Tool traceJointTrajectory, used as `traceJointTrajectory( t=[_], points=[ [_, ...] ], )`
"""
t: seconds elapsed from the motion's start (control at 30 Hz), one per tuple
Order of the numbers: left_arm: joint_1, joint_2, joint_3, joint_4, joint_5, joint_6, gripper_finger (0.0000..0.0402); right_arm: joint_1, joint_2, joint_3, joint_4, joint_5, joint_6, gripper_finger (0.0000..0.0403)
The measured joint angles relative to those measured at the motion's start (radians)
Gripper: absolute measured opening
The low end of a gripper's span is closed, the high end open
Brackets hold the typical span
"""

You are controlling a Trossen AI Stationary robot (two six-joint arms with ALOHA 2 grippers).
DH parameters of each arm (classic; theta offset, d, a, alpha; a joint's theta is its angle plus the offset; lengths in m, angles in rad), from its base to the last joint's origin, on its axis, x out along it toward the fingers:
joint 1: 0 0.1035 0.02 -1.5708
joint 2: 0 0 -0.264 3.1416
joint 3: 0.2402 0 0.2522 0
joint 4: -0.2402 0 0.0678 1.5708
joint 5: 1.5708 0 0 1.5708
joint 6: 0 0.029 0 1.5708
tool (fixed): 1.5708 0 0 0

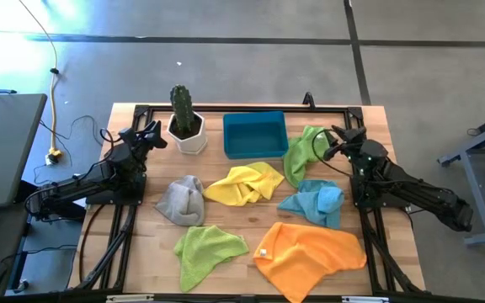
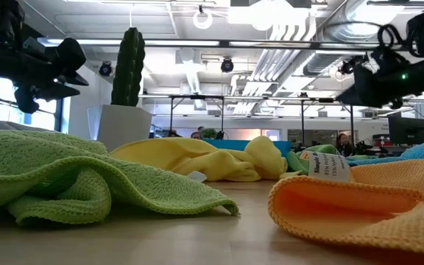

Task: Fold microfiber towels
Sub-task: Adjust the microfiber towels

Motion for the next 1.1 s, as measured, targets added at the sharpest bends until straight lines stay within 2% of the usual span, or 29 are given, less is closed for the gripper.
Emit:
traceJointTrajectory(
  t=[0.2, 0.43, 0.7, 0.8, 1.0, 1.1],
  points=[
    [0.000, 0.000, 0.000, 0.000, 0.000, 0.000, 0.0147, 0.000, 0.000, 0.000, 0.249, -0.035, 0.187, 0.0154],
    [0.000, 0.000, 0.000, 0.000, 0.000, 0.000, 0.0147, 0.000, 0.000, 0.000, 0.447, -0.035, 0.225, 0.0154],
    [0.000, 0.000, 0.000, 0.000, 0.000, 0.000, 0.0147, 0.000, 0.000, 0.000, 0.511, -0.034, 0.378, 0.0154],
    [0.000, 0.000, 0.000, 0.000, 0.000, 0.000, 0.0147, 0.000, 0.000, 0.000, 0.510, -0.004, 0.413, 0.0154],
    [0.000, 0.000, 0.000, 0.000, 0.000, 0.000, 0.0147, 0.000, 0.006, 0.026, 0.527, -0.065, 0.405, 0.0154],
    [0.000, 0.000, 0.000, 0.000, 0.000, 0.000, 0.0147, 0.000, 0.037, 0.074, 0.524, -0.097, 0.342, 0.0154]
  ],
)
